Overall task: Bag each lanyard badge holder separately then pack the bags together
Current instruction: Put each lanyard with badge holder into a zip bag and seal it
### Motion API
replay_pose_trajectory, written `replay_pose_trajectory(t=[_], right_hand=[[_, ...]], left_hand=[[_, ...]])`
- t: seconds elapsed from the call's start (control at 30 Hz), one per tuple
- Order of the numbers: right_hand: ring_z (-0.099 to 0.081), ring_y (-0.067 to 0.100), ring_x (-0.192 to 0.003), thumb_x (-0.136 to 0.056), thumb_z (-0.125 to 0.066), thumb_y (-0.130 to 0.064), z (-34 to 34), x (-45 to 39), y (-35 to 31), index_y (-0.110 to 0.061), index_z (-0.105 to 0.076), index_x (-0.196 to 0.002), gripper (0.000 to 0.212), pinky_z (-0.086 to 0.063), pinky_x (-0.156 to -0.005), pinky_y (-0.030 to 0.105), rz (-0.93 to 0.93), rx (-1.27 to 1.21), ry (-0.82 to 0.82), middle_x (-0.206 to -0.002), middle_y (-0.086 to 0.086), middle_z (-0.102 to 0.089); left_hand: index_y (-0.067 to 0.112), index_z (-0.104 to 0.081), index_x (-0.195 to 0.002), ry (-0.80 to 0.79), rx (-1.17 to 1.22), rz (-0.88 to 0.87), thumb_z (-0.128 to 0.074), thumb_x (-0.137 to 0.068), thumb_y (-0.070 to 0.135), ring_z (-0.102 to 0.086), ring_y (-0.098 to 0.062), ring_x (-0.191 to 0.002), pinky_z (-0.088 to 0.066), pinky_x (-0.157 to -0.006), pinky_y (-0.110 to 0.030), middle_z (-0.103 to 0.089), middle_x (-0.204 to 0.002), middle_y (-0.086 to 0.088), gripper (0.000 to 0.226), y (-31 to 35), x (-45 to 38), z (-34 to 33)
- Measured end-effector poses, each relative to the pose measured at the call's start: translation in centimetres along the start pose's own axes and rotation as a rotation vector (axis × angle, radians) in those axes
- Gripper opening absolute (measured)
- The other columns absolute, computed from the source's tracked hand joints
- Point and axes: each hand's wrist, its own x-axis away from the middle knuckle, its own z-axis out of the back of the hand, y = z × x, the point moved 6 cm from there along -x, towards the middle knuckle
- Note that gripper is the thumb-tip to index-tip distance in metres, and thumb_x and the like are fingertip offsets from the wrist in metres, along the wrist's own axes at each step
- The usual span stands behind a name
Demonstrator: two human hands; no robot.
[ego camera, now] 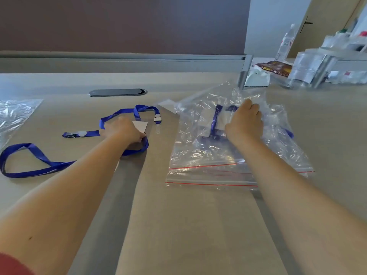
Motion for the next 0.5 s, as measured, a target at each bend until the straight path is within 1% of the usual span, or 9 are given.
replay_pose_trajectory(t=[0.07,0.1,0.2,0.27,0.33,0.37,0.43,0.47,0.5], right_hand=[[-0.033,0.035,-0.125,-0.086,-0.055,-0.010,0.1,0.2,-0.4,0.000,-0.025,-0.133,0.056,-0.032,-0.100,0.041,0.079,0.204,0.047,-0.139,0.020,-0.031],[-0.032,0.035,-0.125,-0.086,-0.053,-0.009,0.1,0.5,-0.8,-0.001,-0.028,-0.132,0.053,-0.030,-0.101,0.041,0.117,0.246,0.058,-0.139,0.019,-0.030],[-0.031,0.034,-0.124,-0.088,-0.042,-0.003,-0.1,1.4,-2.6,-0.003,-0.036,-0.129,0.041,-0.026,-0.103,0.040,0.271,0.248,0.065,-0.138,0.018,-0.032],[-0.035,0.033,-0.121,-0.089,-0.038,-0.002,-0.6,1.8,-4.3,-0.004,-0.043,-0.125,0.037,-0.029,-0.099,0.038,0.381,0.239,0.044,-0.131,0.016,-0.041],[-0.042,0.031,-0.116,-0.089,-0.038,-0.001,-1.5,2.2,-6.1,-0.005,-0.051,-0.119,0.033,-0.033,-0.095,0.037,0.466,0.210,-0.004,-0.125,0.015,-0.050],[-0.045,0.031,-0.113,-0.088,-0.038,-0.001,-2.0,2.5,-7.1,-0.004,-0.055,-0.114,0.030,-0.036,-0.091,0.036,0.499,0.186,-0.030,-0.120,0.015,-0.055],[-0.051,0.032,-0.106,-0.088,-0.039,0.001,-3.1,2.9,-9.1,-0.001,-0.060,-0.104,0.026,-0.039,-0.081,0.034,0.534,0.118,-0.082,-0.108,0.016,-0.060],[-0.053,0.032,-0.103,-0.088,-0.040,0.001,-3.8,3.1,-10.1,-0.001,-0.061,-0.101,0.025,-0.041,-0.078,0.033,0.540,0.090,-0.117,-0.102,0.016,-0.061],[-0.053,0.031,-0.097,-0.088,-0.041,0.002,-4.6,3.1,-10.9,0.000,-0.062,-0.095,0.022,-0.042,-0.076,0.033,0.531,0.073,-0.154,-0.094,0.014,-0.060]], left_hand=[[0.009,-0.051,-0.099,0.011,-0.004,0.030,-0.065,-0.075,0.046,-0.054,-0.030,-0.098,-0.043,-0.081,-0.036,-0.059,-0.092,-0.009,0.046,-0.1,-0.1,0.0],[0.009,-0.050,-0.102,0.008,-0.003,0.045,-0.066,-0.074,0.047,-0.053,-0.031,-0.104,-0.042,-0.086,-0.037,-0.059,-0.098,-0.010,0.050,-0.2,-0.1,0.0],[0.004,-0.048,-0.118,0.021,0.051,0.078,-0.068,-0.074,0.043,-0.052,-0.033,-0.108,-0.046,-0.094,-0.041,-0.057,-0.115,-0.016,0.062,-0.5,-0.1,0.4],[-0.001,-0.046,-0.120,0.061,0.189,0.037,-0.065,-0.082,0.027,-0.054,-0.030,-0.097,-0.048,-0.084,-0.036,-0.055,-0.113,-0.019,0.050,-0.5,0.1,1.0],[-0.004,-0.047,-0.116,0.104,0.337,-0.017,-0.056,-0.088,0.009,-0.049,-0.025,-0.086,-0.040,-0.074,-0.029,-0.051,-0.102,-0.019,0.032,-0.5,0.2,1.8],[-0.002,-0.050,-0.112,0.125,0.400,-0.040,-0.053,-0.089,0.004,-0.049,-0.025,-0.087,-0.038,-0.073,-0.029,-0.050,-0.101,-0.019,0.025,-0.7,0.2,2.3],[0.001,-0.055,-0.104,0.160,0.526,-0.076,-0.050,-0.088,-0.001,-0.053,-0.029,-0.100,-0.039,-0.076,-0.031,-0.053,-0.105,-0.019,0.017,-1.4,0.1,3.3],[0.001,-0.057,-0.107,0.155,0.591,-0.097,-0.050,-0.088,-0.002,-0.053,-0.028,-0.102,-0.040,-0.078,-0.032,-0.054,-0.103,-0.016,0.020,-1.6,0.0,3.8],[0.001,-0.060,-0.105,0.150,0.648,-0.109,-0.049,-0.088,-0.002,-0.051,-0.026,-0.096,-0.040,-0.075,-0.032,-0.054,-0.095,-0.012,0.020,-1.8,-0.3,4.3]])
